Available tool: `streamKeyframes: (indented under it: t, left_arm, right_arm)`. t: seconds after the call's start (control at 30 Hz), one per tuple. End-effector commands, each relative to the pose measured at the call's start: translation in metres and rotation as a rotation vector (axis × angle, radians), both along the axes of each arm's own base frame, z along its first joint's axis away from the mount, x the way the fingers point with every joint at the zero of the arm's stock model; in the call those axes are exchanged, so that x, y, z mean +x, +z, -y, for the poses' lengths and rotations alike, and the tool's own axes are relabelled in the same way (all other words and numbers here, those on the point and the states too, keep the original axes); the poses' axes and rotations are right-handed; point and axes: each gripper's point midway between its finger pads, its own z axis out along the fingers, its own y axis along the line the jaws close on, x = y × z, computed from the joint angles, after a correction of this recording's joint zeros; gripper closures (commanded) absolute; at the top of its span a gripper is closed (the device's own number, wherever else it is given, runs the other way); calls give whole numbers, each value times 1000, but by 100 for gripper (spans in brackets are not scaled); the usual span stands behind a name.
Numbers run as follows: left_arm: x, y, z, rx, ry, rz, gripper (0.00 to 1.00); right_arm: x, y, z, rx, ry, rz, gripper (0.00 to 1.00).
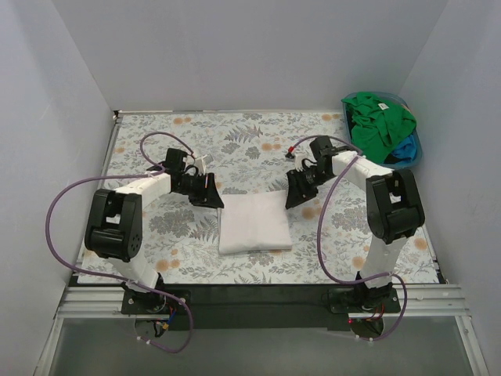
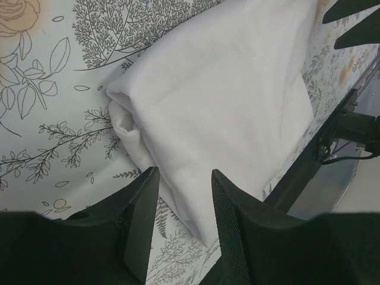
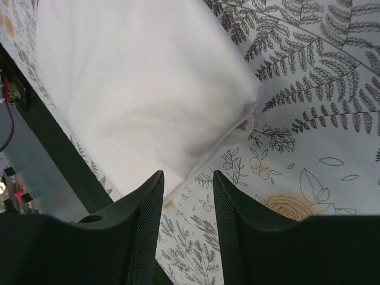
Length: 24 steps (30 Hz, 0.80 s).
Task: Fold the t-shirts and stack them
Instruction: Fold the tshirt
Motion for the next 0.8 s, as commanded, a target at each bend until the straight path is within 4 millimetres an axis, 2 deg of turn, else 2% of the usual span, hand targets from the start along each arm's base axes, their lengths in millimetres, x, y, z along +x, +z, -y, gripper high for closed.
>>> streamKeyframes:
  t: [0.0,0.37,0.5,0.7,0.73,0.77]
  left_arm:
    - [0,2,8,-19,-1,-15,60]
    - [0,-18,13,15,-6,-50,63]
    - [3,-18,14,19,-3,-46,67]
    - [2,-11,13,22,5,-28,90]
    - [2,-10,12,26,5,-24,92]
    - [2,-7,11,32,7,-11,97]
  right_arm:
    - [-7,-7,-9,32,8,-49,54]
    - [-8,-23,-16,30,17,-95,58]
    - [-8,-24,-17,29,18,-101,63]
    - [-7,-25,-16,27,16,-99,84]
    - [-8,-25,-16,25,16,-100,94]
    - [-7,-24,-15,23,15,-92,99]
